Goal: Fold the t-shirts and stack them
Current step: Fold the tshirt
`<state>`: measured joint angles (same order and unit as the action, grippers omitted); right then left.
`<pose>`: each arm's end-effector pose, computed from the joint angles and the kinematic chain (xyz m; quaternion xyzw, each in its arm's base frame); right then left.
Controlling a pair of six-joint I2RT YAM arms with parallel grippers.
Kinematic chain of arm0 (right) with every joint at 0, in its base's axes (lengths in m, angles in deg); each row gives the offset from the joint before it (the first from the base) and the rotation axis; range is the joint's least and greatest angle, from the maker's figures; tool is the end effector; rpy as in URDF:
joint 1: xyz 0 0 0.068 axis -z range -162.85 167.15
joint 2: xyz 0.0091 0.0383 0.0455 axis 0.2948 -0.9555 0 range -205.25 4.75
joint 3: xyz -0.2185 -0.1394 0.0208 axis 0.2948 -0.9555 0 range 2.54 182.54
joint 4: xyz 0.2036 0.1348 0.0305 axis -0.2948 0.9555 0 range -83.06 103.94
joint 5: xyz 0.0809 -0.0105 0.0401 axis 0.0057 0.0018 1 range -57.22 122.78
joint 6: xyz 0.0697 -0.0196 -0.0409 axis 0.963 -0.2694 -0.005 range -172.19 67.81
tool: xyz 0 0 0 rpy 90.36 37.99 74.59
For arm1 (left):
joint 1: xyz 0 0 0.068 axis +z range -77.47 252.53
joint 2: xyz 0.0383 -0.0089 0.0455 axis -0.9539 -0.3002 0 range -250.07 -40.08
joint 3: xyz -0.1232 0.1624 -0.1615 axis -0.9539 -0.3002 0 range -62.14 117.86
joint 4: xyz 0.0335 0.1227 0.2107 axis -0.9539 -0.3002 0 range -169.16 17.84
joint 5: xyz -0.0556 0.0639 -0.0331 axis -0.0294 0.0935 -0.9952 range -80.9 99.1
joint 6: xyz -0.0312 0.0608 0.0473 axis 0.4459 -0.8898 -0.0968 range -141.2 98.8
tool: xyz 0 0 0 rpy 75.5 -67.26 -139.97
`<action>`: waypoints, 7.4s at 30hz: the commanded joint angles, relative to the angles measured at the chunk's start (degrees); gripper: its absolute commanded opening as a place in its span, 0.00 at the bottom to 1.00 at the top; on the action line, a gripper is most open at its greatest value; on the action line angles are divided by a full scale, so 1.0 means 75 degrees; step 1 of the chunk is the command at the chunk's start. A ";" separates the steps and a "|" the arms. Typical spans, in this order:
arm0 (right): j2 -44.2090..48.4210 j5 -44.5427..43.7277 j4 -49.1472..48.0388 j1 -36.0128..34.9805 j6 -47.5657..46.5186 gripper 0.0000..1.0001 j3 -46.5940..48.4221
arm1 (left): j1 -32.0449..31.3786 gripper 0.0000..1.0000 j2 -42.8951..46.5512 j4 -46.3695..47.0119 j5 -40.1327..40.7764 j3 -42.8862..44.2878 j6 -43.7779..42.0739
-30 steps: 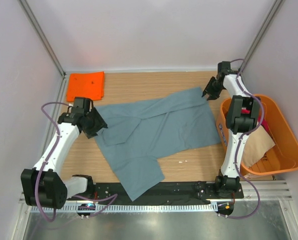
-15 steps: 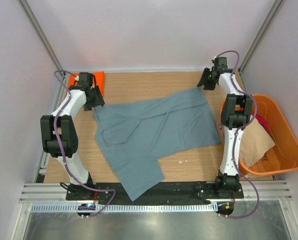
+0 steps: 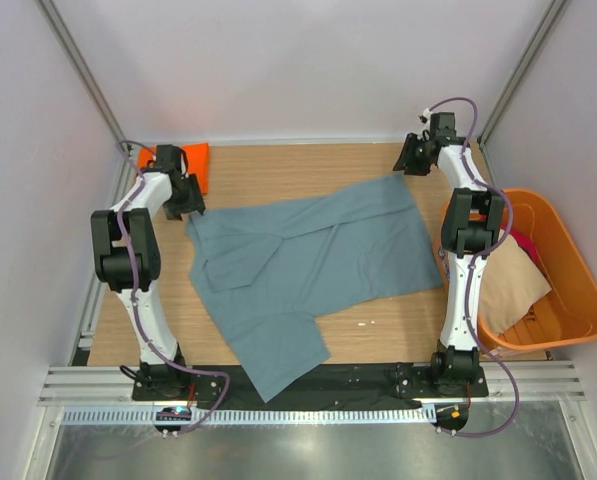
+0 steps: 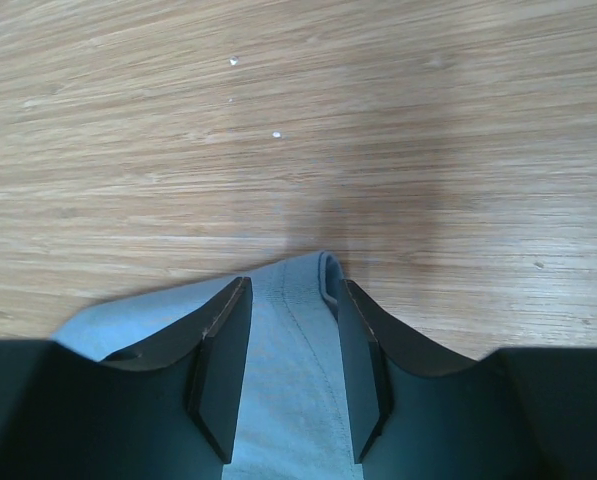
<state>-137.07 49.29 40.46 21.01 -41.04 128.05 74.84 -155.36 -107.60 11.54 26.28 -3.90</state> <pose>0.5461 -0.0161 0.1522 0.0726 0.9279 0.1562 0.3307 0.4258 0.0203 0.1608 -0.1703 0.9557 -0.0107 0.2399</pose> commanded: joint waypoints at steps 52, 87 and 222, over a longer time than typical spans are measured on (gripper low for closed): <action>0.0463 -0.1240 -0.1245 0.0095 0.1102 0.01 -0.0668 | 0.0208 0.00 -0.0427 0.0540 0.0634 -0.0057 0.0904; 0.0147 -0.0959 -0.1856 0.0154 0.1793 0.29 -0.0505 | 0.0279 0.11 -0.0098 0.0964 0.1572 -0.0071 0.1667; 0.1940 0.2943 -0.5852 -0.5553 0.5790 0.36 -0.5309 | -0.1432 0.44 0.3454 0.1397 -0.0548 -0.5157 0.4221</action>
<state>-127.08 70.45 -1.59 -20.63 3.40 88.31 63.93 -128.13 -98.70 7.76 -14.92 26.59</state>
